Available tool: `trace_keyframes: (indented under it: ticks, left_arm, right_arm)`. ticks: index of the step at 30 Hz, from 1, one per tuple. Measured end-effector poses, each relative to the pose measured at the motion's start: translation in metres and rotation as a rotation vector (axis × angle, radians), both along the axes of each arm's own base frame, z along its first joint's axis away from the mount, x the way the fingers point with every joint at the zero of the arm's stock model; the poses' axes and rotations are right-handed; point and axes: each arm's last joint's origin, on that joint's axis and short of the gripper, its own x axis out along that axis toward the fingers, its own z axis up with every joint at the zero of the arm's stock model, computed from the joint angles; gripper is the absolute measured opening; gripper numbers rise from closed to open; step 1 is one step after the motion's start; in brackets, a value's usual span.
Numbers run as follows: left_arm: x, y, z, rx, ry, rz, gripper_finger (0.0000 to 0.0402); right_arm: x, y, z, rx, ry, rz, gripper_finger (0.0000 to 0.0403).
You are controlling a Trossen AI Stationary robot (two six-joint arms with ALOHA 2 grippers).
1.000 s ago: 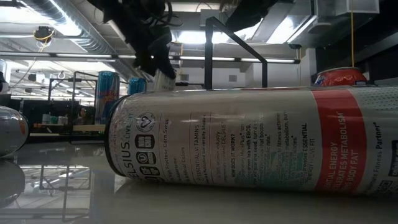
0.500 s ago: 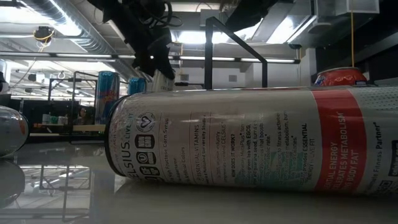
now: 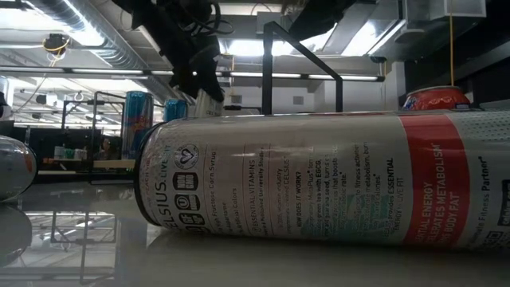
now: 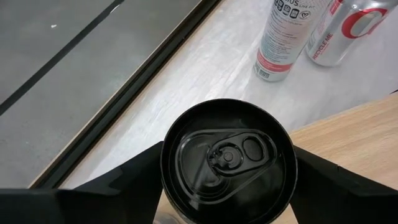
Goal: Place canned beverage on shelf
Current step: Put the middle white-yellow soda can on the shelf
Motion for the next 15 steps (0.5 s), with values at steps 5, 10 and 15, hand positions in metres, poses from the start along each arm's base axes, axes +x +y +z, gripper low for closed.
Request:
trace_keyframes:
  ticks: [5, 10, 15]
  left_arm:
    - [-0.0003, -0.0002, -0.0004, -0.008, 0.001, 0.008, 0.0280]
    - [-0.0019, -0.0009, -0.0018, -0.021, 0.019, 0.016, 0.0280]
    - [-0.0031, -0.0015, -0.0029, -0.029, 0.035, 0.016, 0.0280]
  right_arm:
    - [0.0000, 0.0001, 0.0000, 0.000, 0.000, 0.000, 0.0349]
    - [0.0000, 0.0000, 0.0000, 0.000, 0.000, 0.000, 0.0349]
    - [0.0000, 0.0001, 0.0000, 0.000, 0.000, 0.000, 0.0349]
